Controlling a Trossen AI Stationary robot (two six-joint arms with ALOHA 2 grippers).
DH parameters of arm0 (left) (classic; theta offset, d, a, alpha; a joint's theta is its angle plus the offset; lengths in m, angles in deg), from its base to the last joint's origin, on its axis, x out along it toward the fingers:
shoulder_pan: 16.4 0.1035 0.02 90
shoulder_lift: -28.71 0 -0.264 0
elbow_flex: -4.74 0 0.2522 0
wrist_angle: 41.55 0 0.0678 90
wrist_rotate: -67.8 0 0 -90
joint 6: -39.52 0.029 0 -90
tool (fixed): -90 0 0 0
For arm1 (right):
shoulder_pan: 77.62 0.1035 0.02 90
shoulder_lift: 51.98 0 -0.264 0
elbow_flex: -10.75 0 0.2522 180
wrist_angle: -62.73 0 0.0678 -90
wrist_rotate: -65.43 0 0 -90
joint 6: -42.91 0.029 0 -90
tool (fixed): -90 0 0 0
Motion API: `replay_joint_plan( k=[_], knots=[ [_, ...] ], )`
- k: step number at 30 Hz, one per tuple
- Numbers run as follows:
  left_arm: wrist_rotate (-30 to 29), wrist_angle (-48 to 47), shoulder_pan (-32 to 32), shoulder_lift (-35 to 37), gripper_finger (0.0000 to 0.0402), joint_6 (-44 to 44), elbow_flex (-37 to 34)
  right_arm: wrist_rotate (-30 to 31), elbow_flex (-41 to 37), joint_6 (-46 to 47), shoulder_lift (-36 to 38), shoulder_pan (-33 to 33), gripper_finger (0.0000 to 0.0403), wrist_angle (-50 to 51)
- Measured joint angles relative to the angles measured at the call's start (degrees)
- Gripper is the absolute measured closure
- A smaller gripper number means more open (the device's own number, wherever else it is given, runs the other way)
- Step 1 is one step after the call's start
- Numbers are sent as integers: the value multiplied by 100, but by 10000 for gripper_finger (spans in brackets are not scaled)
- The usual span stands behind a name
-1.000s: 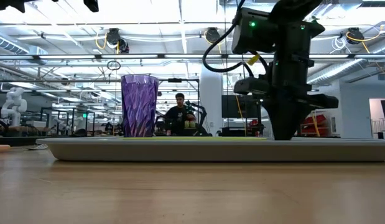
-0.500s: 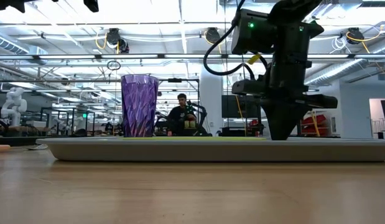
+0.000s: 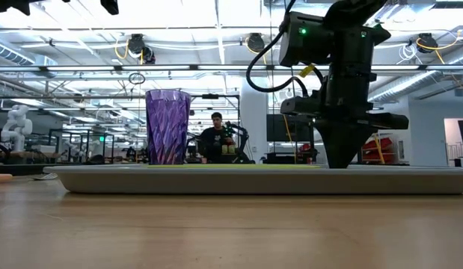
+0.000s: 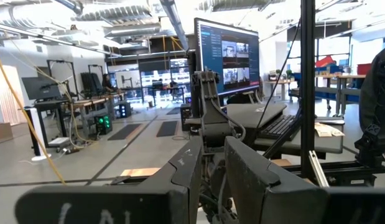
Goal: Pick and place plate/cup/fork/spoon on tray
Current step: Adjust the green plate and the orange spoon on the gray serving tray
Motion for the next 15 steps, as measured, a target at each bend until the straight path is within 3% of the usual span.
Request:
replay_joint_plan(
  k=[15],
  knots=[
    [0,-11,-2,0,327,-7,0,134,0,-327,208,7,374,-196]
  ],
)
